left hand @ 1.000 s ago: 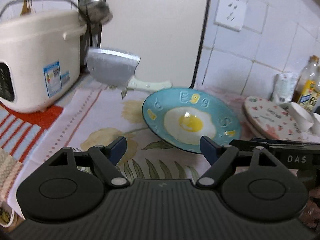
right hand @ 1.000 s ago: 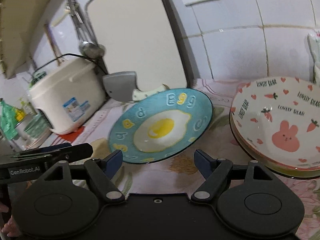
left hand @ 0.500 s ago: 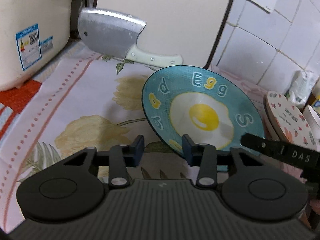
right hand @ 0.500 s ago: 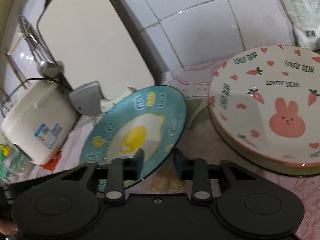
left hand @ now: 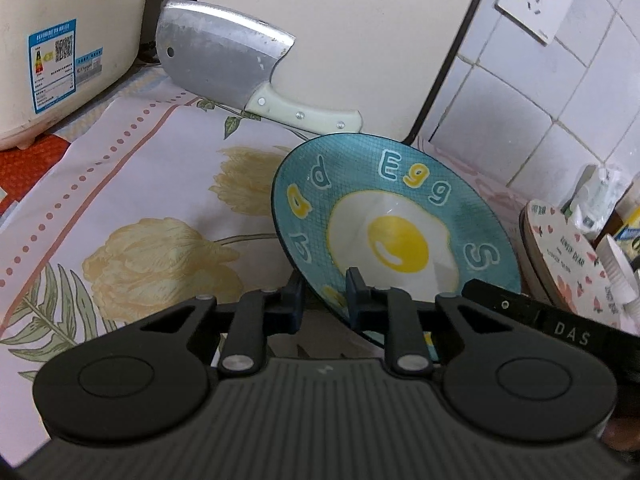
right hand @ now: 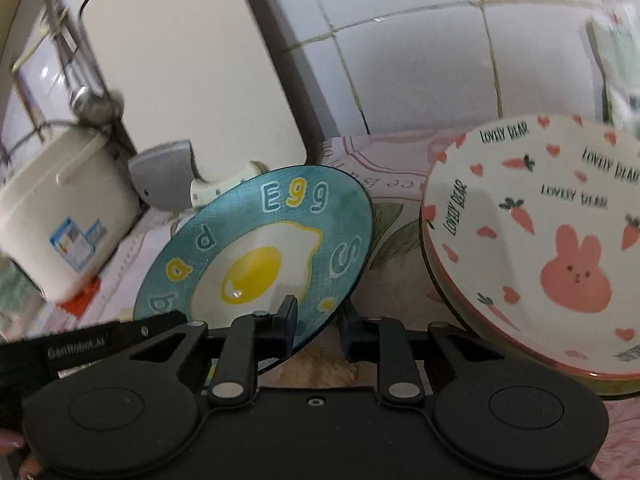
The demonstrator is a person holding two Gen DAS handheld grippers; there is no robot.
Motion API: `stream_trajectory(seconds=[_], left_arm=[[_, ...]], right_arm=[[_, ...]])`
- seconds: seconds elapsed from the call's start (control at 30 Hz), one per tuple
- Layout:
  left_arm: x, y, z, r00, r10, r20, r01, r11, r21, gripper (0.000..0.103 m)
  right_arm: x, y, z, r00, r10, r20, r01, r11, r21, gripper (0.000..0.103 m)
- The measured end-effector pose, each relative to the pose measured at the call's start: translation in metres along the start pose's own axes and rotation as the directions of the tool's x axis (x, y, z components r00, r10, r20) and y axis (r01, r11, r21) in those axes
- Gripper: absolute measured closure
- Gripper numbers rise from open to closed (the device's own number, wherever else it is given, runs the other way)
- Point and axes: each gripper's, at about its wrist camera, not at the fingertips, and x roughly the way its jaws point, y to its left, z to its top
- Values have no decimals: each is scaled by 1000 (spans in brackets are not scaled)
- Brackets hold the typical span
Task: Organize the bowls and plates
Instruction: 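Lift the blue Egg plate and carry it over the bunny plate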
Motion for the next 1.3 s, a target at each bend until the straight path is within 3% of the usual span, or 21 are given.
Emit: stream_trajectory(seconds=[0.2, 0.7, 1.1, 1.3], left_arm=[[-18, -12, -8, 998, -50, -41, 50, 999, 0, 83], [-114, -72, -34, 996, -61, 63, 54, 992, 117, 83], [-142, -129, -46, 991, -112, 79, 95, 976, 194, 83], [-140, -161, -36, 988, -140, 69, 123, 970, 209, 83]], right_arm=[[-28, -7, -2, 1000, 23, 12, -23, 1000, -6, 76], [-136, -17, -15, 992, 76, 97, -75, 997, -15, 75], [-197, -46, -26, 986, 58, 155, -64, 997, 34, 74], [-215, -63, -11, 987, 36, 155, -42, 999, 34, 73]])
